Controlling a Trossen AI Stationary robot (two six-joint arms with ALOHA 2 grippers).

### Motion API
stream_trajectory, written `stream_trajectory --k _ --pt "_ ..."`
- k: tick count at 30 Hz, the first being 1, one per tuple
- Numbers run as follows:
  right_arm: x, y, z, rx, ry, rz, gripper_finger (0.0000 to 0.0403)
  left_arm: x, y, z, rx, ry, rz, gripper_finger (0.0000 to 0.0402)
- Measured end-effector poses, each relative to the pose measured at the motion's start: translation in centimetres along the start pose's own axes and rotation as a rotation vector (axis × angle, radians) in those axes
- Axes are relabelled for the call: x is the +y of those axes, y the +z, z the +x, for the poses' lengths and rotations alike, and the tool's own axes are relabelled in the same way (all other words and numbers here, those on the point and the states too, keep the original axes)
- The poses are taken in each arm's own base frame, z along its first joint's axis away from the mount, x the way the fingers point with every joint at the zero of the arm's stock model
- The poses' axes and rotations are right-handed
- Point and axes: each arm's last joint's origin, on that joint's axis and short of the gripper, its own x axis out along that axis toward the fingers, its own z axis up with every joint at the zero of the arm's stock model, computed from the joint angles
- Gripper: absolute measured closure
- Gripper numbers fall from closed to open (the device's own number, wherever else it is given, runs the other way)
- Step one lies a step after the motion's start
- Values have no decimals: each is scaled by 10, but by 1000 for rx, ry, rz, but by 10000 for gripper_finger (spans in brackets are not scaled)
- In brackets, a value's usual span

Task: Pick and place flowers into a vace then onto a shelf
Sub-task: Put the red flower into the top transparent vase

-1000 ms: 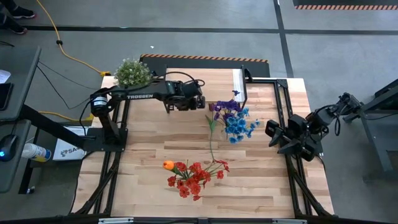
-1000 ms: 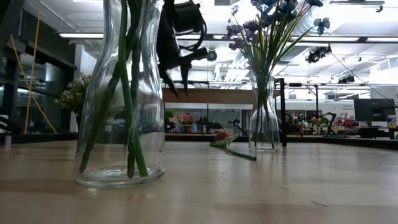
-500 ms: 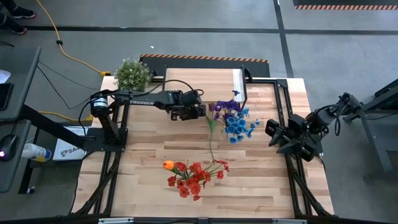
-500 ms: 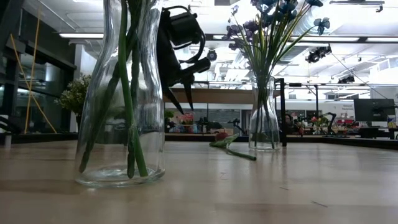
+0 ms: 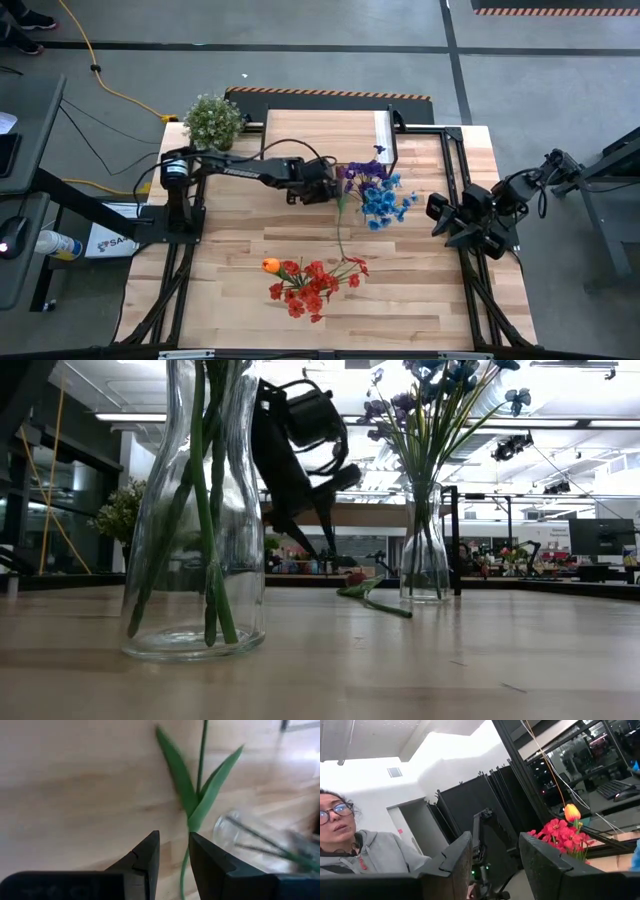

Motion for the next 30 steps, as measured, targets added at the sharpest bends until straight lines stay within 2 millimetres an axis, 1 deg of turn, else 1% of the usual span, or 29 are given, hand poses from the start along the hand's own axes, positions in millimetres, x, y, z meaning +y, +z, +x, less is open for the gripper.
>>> stream_trajectory --k 5,15,25,30 --pt "0 0 0 3 -1 0 249 -2 -2 9 13 -27 -8 263" --pt "0 -1 0 7 -1 4 249 -3 -1 9 -5 -34 -12 263" --pt "0 -1 0 7 -1 5 249 -6 -19 10 7 -35 -1 263" --pt "0 -1 0 7 -2 5 249 -7 -24 10 -1 -33 -9 263"
